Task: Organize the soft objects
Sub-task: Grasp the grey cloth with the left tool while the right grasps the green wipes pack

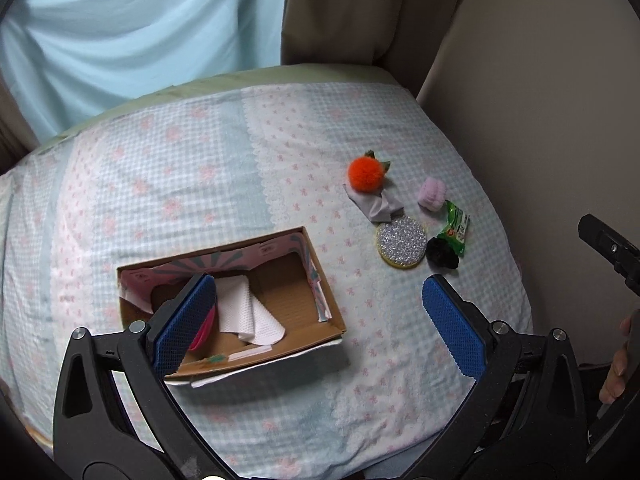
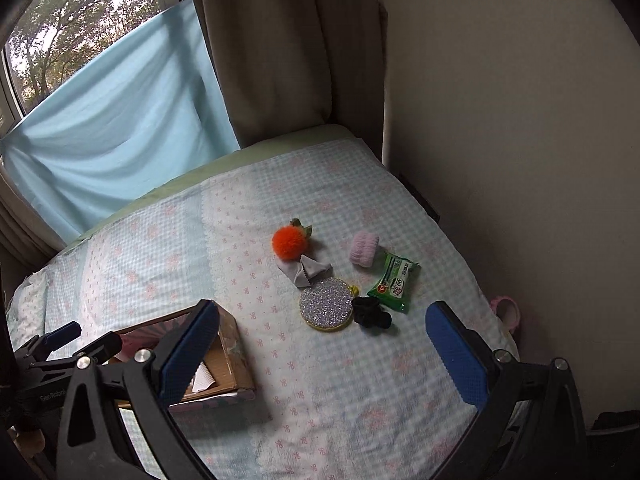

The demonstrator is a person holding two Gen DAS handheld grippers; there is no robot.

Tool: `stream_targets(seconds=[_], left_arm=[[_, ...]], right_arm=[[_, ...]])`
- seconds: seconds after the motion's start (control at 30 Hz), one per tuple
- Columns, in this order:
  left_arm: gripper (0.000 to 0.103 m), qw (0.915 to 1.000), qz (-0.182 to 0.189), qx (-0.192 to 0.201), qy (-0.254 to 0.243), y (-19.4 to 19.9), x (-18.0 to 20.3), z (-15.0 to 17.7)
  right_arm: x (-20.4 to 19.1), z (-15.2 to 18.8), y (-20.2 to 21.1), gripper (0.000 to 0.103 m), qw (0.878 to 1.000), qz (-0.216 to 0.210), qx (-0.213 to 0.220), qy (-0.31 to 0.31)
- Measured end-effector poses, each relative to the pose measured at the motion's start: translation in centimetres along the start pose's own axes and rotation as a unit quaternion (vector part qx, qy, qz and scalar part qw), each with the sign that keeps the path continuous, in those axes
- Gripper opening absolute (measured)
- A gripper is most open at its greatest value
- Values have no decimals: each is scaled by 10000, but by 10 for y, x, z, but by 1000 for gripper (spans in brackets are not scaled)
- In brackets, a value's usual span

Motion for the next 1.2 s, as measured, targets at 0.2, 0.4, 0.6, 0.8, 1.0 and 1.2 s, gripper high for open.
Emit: stream_targets(seconds=[0.2, 0.4, 0.6, 0.8, 1.0, 1.2], left_arm=[[103, 9996, 59, -289, 51, -59, 66, -19], [103, 9964, 10, -849, 70, -141, 112, -34], [103, 9914, 39, -1289, 209, -223, 130, -47], [103, 9819, 189, -1776, 628, -314, 133, -49], [103, 9763, 194, -1980, 850, -378, 130, -44], [101, 9749, 63, -2054, 858, -416, 132, -39]], right_arm=[[55, -2, -53, 103, 9984, -123, -399, -384], [92, -9, -114, 103, 9947, -208, -846, -555], [118, -6, -178, 103, 9890, -139, -1217, -826], [137, 11, -249, 103, 9788, -82, -1633, -1231], [145, 26, -310, 103, 9688, 41, -2020, -1435], [154, 41, -345, 98, 9587, 133, -2278, -1697]])
Point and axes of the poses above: each gripper's, at about its wrist camera, not at the fingertips, and y roughly against the way its jaws point, x to its right, z to its underside, the point moved 3 cm from there along -y, roughly the way its jaws point, and after that the axes turned 10 degrees about y, right-handed, at the moved point
